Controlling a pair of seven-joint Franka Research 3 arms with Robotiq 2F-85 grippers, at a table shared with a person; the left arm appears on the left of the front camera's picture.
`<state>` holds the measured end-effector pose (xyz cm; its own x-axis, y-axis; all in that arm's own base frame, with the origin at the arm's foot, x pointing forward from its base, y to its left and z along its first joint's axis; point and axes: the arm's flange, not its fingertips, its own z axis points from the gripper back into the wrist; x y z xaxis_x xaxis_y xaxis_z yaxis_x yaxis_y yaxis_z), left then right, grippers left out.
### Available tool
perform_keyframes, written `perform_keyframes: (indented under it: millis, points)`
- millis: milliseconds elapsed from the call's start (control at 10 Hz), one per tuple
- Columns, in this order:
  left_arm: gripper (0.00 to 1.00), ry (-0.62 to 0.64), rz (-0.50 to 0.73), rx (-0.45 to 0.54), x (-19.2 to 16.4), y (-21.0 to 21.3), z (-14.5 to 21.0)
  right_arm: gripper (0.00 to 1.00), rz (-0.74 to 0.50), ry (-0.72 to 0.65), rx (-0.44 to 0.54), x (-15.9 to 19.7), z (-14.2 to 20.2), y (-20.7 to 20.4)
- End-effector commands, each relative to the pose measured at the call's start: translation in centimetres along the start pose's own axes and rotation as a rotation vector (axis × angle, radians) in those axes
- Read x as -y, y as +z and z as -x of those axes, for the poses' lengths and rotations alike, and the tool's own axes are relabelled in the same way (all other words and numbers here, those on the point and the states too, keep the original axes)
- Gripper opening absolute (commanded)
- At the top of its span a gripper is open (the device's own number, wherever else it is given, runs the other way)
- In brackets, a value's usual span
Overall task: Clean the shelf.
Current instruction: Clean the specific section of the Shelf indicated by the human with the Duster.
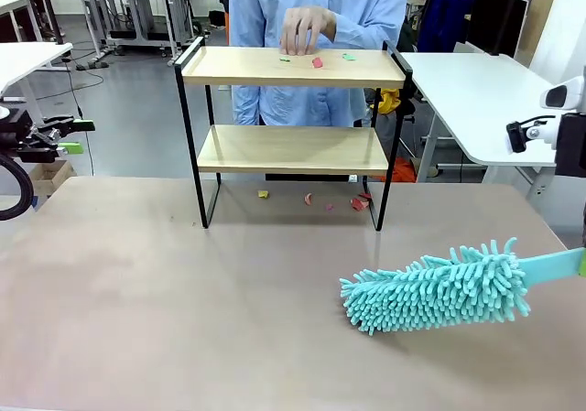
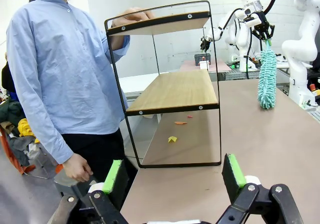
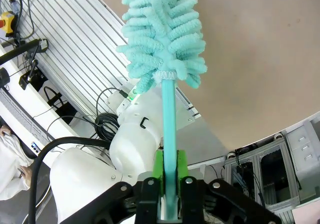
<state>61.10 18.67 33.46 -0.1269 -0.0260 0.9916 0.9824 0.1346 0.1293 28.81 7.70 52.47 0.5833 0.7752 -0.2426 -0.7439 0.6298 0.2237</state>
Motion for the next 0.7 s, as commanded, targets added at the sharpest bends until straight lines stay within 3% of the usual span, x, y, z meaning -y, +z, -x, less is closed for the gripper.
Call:
perform_keyframes:
  millis: [0, 600]
  points:
    - [1.0, -0.004, 0.001, 0.0, 0.04, -0.1, -0.37, 0.13, -0.015, -0.004, 0.011, -0.16, 0.17, 0.39]
    - [1.0, -0.004, 0.001, 0.0, 0.04, -0.1, -0.37, 0.13, 0.0, 0.0, 0.0, 0.0, 0.0, 0.0]
